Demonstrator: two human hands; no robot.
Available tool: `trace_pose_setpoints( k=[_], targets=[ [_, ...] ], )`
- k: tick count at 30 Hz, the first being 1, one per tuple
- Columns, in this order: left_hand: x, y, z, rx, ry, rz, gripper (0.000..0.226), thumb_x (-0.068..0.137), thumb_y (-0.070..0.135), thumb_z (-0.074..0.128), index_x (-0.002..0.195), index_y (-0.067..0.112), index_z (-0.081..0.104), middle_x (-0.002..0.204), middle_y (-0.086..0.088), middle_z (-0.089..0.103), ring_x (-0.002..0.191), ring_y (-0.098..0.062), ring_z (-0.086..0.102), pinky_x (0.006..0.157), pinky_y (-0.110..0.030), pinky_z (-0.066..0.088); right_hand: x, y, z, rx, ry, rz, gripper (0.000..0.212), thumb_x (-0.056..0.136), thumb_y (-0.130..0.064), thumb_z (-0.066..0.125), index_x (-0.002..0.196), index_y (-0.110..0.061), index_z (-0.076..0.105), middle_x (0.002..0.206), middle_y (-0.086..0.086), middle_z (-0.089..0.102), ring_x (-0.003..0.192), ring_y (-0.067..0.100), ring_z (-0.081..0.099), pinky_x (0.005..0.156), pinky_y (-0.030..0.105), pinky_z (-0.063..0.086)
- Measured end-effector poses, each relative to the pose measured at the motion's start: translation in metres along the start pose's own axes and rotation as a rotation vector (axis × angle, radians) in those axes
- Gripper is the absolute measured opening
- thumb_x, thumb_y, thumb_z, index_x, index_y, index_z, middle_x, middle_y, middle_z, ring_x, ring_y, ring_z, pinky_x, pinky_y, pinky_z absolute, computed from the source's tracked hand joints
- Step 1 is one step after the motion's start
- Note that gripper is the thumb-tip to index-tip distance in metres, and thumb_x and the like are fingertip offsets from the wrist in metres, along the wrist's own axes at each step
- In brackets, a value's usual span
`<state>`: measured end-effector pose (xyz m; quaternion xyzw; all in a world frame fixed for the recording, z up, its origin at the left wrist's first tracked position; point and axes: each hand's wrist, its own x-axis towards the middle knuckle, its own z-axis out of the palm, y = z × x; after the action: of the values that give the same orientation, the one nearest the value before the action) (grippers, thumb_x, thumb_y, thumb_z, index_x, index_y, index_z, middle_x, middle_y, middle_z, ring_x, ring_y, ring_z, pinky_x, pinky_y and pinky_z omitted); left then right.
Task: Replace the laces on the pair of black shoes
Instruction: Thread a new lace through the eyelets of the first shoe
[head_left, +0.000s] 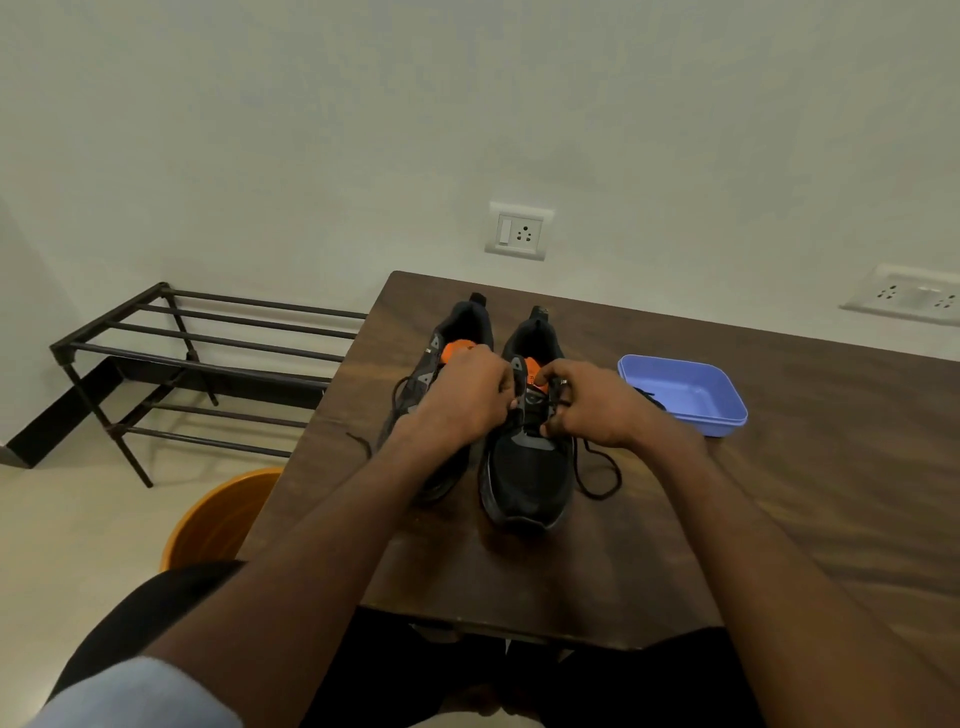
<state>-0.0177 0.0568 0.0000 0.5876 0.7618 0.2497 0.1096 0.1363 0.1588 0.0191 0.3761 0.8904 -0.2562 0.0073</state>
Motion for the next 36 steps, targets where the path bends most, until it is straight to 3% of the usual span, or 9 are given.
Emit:
trace_pose_setpoints(
  k=[4,8,13,19,21,26,28,32,36],
  targets=[
    [0.003,0.004,0.003,-0.274,0.053,-0.101,0.012,0.099,0.002,0.053,0.1,0.009,0.063,0.094,-0.003,0.066,0.092,-0.019,0.064,0.08,-0.03,0.05,0.001,0.0,0.0,0.007,-0.01,0.002,0.064,0.082,-0.015,0.083,0.136,-0.025,0.052,0.112,0.002,0.066,0.097,0.019,0.066,0.088,0.039,0.059],
    [0.007,0.014,-0.028,-1.214,0.347,-0.235,0.021,0.112,0.021,0.034,0.109,0.01,0.051,0.078,0.002,0.063,0.068,-0.013,0.063,0.063,-0.028,0.046,0.0,-0.001,-0.002,-0.013,-0.016,0.001,0.069,0.084,-0.019,0.083,0.143,-0.026,0.049,0.128,0.006,0.062,0.109,0.024,0.063,0.096,0.04,0.056],
    [0.009,-0.001,-0.02,-0.266,0.14,-0.1,0.02,0.096,0.036,0.071,0.104,0.019,0.064,0.094,0.008,0.065,0.085,-0.004,0.062,0.079,-0.025,0.054,0.0,-0.004,-0.001,-0.025,0.002,-0.02,0.07,0.082,-0.017,0.084,0.143,-0.027,0.049,0.13,0.006,0.062,0.108,0.022,0.062,0.091,0.036,0.056],
    [0.007,-0.006,-0.001,-0.028,-0.073,-0.092,0.01,0.095,0.008,0.065,0.089,0.008,0.072,0.088,-0.005,0.069,0.087,-0.017,0.066,0.085,-0.034,0.056,0.002,-0.004,0.0,-0.03,0.002,-0.005,0.07,0.081,-0.017,0.084,0.141,-0.029,0.051,0.128,0.005,0.062,0.105,0.022,0.064,0.09,0.038,0.059],
    [0.006,0.002,-0.007,-0.22,-0.013,-0.158,0.014,0.102,0.007,0.053,0.099,0.007,0.067,0.091,-0.003,0.065,0.086,-0.015,0.063,0.076,-0.026,0.051,0.002,-0.003,0.0,-0.021,-0.013,-0.003,0.068,0.083,-0.017,0.083,0.141,-0.029,0.05,0.126,0.006,0.062,0.102,0.022,0.065,0.086,0.036,0.06],
    [0.009,0.006,-0.036,-1.403,0.212,-0.296,0.024,0.113,0.019,0.031,0.106,0.012,0.053,0.082,-0.005,0.07,0.081,-0.026,0.072,0.062,-0.028,0.049,0.003,0.0,0.0,-0.051,-0.046,-0.001,0.065,0.087,-0.021,0.081,0.145,-0.025,0.051,0.131,0.007,0.06,0.112,0.023,0.06,0.092,0.034,0.053],
    [0.009,0.0,-0.036,-1.256,0.188,-0.309,0.021,0.112,0.026,0.038,0.11,0.013,0.054,0.075,0.001,0.061,0.067,-0.016,0.058,0.055,-0.024,0.041,0.003,0.0,0.001,-0.041,-0.053,0.008,0.064,0.088,-0.021,0.08,0.146,-0.024,0.051,0.131,0.007,0.06,0.113,0.023,0.06,0.093,0.034,0.052],
    [0.008,-0.006,-0.022,-0.337,0.001,-0.153,0.016,0.097,0.031,0.069,0.103,0.016,0.069,0.093,0.005,0.067,0.082,-0.004,0.061,0.071,-0.02,0.047,0.003,-0.001,0.002,-0.023,-0.062,0.018,0.061,0.088,-0.019,0.079,0.143,-0.024,0.053,0.12,0.004,0.061,0.106,0.02,0.061,0.088,0.032,0.052],
    [0.003,-0.003,-0.01,-0.082,-0.089,-0.075,0.008,0.093,0.018,0.073,0.085,0.02,0.074,0.092,0.004,0.072,0.094,-0.008,0.064,0.088,-0.027,0.048,0.003,0.001,0.002,-0.035,-0.055,0.008,0.06,0.088,-0.022,0.08,0.142,-0.027,0.054,0.118,0.003,0.061,0.101,0.016,0.059,0.089,0.033,0.053]
  ],
)
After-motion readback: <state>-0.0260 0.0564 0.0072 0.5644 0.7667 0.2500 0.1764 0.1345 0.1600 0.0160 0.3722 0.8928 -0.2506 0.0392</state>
